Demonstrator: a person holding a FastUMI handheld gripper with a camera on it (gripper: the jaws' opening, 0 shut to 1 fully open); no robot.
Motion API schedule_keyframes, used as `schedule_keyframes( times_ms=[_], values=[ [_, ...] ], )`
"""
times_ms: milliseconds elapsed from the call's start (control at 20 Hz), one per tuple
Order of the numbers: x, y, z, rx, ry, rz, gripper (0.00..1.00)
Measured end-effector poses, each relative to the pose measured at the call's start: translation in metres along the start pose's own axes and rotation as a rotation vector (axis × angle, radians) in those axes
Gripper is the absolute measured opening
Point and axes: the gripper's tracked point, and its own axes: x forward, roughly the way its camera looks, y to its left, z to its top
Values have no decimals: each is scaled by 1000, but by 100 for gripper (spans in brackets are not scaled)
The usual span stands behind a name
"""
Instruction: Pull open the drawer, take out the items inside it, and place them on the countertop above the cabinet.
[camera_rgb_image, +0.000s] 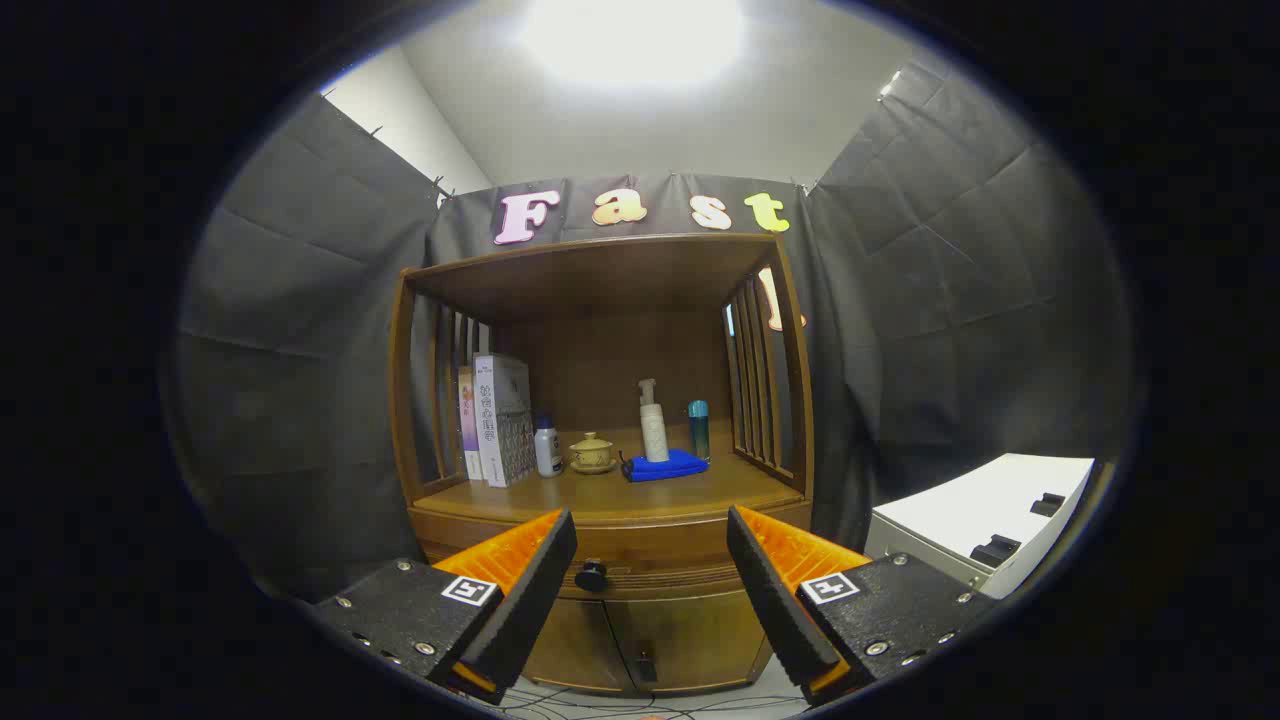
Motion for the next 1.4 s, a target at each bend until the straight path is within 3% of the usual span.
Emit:
schedule_keyframes(
  times_ms=[1150, 1400],
  values=[
    [9, 12, -20, -4, 1, 50, 95],
    [35, 21, -14, 34, 1, 65, 94]
  ],
)
